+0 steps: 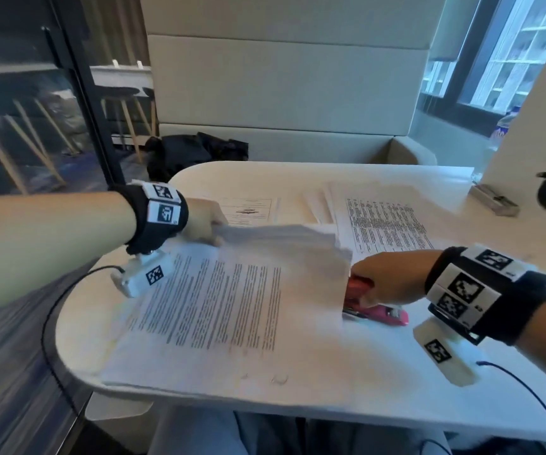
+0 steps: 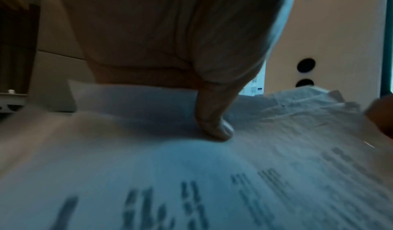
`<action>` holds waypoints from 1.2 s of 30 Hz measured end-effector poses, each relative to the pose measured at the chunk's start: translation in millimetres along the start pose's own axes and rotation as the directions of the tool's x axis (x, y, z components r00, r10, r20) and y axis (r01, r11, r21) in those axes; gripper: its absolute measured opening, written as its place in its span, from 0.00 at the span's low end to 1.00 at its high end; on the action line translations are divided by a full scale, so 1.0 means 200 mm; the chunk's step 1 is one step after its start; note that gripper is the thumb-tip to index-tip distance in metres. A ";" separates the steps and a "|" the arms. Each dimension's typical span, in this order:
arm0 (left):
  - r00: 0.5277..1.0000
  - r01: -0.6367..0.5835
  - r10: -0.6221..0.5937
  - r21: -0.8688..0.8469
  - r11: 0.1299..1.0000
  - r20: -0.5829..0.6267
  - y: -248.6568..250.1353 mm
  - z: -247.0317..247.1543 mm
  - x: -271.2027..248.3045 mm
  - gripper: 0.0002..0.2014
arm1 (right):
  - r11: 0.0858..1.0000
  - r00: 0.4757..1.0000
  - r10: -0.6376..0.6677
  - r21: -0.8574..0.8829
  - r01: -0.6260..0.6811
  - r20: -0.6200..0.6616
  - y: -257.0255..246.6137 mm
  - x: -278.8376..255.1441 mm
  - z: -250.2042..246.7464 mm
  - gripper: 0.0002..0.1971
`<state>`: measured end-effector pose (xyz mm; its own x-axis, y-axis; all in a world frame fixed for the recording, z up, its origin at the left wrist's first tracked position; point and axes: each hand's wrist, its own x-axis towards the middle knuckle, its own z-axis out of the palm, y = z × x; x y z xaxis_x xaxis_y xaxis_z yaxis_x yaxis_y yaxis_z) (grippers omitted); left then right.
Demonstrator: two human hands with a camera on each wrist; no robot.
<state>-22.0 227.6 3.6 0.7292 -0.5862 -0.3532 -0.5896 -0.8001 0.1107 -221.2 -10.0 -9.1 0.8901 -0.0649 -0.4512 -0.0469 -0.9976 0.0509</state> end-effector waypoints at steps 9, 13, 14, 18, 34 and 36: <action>0.999 0.039 -0.024 0.363 0.931 -0.045 0.23 0.11 -0.01 0.11 | 0.982 0.984 0.177 0.060 -0.177 0.004 0.19 -0.02 0.02 0.07; 0.969 -0.025 0.148 0.519 0.854 -0.198 0.30 0.12 -0.09 0.28 | 0.943 0.985 0.169 0.289 -0.166 0.016 0.24 -0.05 0.01 0.08; 0.961 -0.111 0.224 0.510 0.853 -0.165 0.32 0.13 -0.12 0.33 | 0.913 0.989 0.150 0.381 -0.143 0.012 0.24 -0.06 0.01 0.07; 0.901 -0.433 0.383 0.380 0.817 0.203 0.46 0.26 -0.28 0.50 | 0.748 0.996 0.084 0.662 -0.039 -0.035 0.16 -0.13 -0.04 0.04; 0.915 -0.404 0.361 0.391 0.827 0.182 0.63 0.32 -0.18 0.60 | 0.980 0.971 -0.108 0.144 0.140 -0.213 -0.04 -0.15 0.10 0.13; 0.914 -0.406 0.366 0.379 0.832 0.174 0.65 0.33 -0.17 0.63 | 0.990 0.973 -0.127 0.033 0.136 -0.195 -0.03 -0.13 0.14 0.15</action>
<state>-146.9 152.5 -31.0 0.3900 -0.8067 -0.4439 -0.9178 -0.3793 -0.1171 -256.3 -2.4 -23.3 0.9601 0.0680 -0.2713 0.0593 -0.9974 -0.0402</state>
